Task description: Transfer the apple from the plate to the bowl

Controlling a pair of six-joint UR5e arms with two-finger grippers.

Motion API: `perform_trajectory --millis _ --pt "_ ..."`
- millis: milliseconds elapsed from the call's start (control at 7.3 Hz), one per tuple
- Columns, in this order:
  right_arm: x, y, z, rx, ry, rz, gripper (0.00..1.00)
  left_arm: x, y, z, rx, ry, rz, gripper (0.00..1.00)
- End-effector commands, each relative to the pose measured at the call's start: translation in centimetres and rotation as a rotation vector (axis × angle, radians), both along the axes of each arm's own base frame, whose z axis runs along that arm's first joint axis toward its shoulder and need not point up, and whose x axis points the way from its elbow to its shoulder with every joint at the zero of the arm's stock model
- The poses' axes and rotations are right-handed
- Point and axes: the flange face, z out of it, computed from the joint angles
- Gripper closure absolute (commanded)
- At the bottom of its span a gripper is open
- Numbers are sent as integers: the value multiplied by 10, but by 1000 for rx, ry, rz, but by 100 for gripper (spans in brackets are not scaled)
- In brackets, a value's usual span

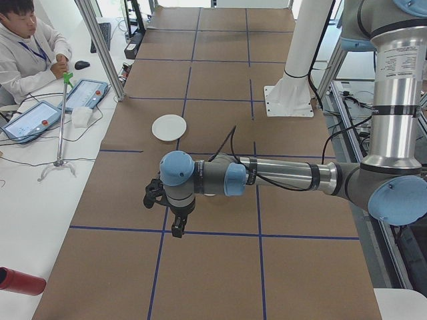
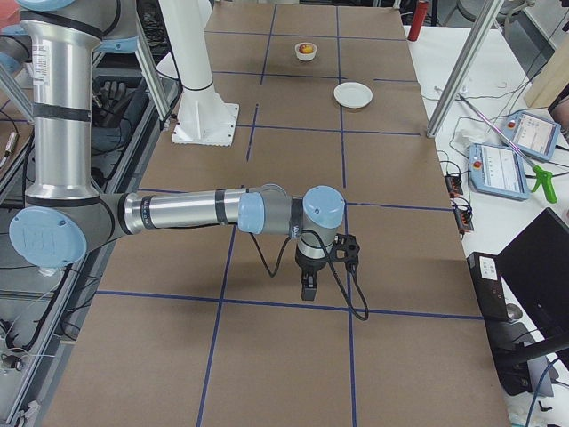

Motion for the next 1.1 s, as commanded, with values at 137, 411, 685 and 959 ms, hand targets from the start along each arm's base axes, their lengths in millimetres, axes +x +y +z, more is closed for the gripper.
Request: perform_trajectory --millis 137,411,685,959 --pt "0 0 0 1 0 0 0 3 0 2 -11 -1 30 0" --pt "0 0 0 1 0 0 0 0 3 5 2 0 87 0" --pt "0 0 0 1 0 0 0 0 3 5 2 3 83 0" --pt "0 0 0 -1 0 0 0 0 -5 -6 28 2 84 0"
